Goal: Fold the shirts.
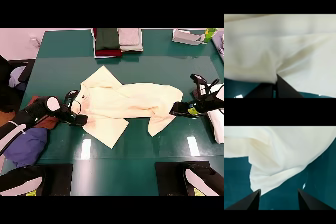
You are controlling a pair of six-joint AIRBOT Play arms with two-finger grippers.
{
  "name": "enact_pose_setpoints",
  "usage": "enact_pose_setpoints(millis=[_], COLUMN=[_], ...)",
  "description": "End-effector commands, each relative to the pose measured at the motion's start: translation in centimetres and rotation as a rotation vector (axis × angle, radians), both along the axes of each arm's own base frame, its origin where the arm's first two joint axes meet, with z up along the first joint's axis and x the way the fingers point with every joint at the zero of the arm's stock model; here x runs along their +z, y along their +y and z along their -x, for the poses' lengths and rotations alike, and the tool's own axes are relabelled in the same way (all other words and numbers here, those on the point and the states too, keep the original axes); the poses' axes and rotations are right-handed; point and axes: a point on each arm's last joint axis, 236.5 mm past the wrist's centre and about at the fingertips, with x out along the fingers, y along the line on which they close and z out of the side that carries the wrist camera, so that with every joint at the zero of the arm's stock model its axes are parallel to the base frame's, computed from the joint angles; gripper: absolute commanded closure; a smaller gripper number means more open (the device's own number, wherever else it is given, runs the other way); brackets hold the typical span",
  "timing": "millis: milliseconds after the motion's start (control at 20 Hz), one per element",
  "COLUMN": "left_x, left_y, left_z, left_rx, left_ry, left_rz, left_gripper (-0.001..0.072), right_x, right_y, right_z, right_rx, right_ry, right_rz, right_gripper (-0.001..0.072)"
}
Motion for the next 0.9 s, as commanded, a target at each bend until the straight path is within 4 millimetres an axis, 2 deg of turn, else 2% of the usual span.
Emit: enact_pose_setpoints(millis=[0,150,250,350,500,850], left_x=[0.7,1.8,1.9,1.9,1.9,1.7], left_y=[-0.3,-0.7,-0.7,-0.7,-0.6,-0.2], left_z=[-0.6,-1.2,-1.2,-1.2,-1.0,-0.1], left_rx=[-0.031,-0.06,-0.066,-0.067,-0.069,-0.113], left_ry=[-0.034,-0.055,-0.06,-0.058,-0.052,-0.028], left_rz=[0.0,0.004,0.004,0.003,0.002,-0.017], left_gripper=[0.0685,0.0685,0.0685,0.0685,0.0685,0.0685], right_x=[-1.2,-4.8,-6.7,-7.8,-8.7,-10.8], right_y=[0.1,0.3,1.7,3.5,4.7,8.7], right_z=[1.7,4.7,5.8,5.7,5.1,3.9], right_rx=[-0.017,-0.062,-0.088,-0.147,-0.189,-0.054], right_ry=[0.075,0.196,0.233,0.228,0.2,0.302], right_rz=[-0.008,-0.021,-0.08,-0.17,-0.191,-0.15], right_gripper=[0.0187,0.0186,0.0184,0.0185,0.0186,0.0203])
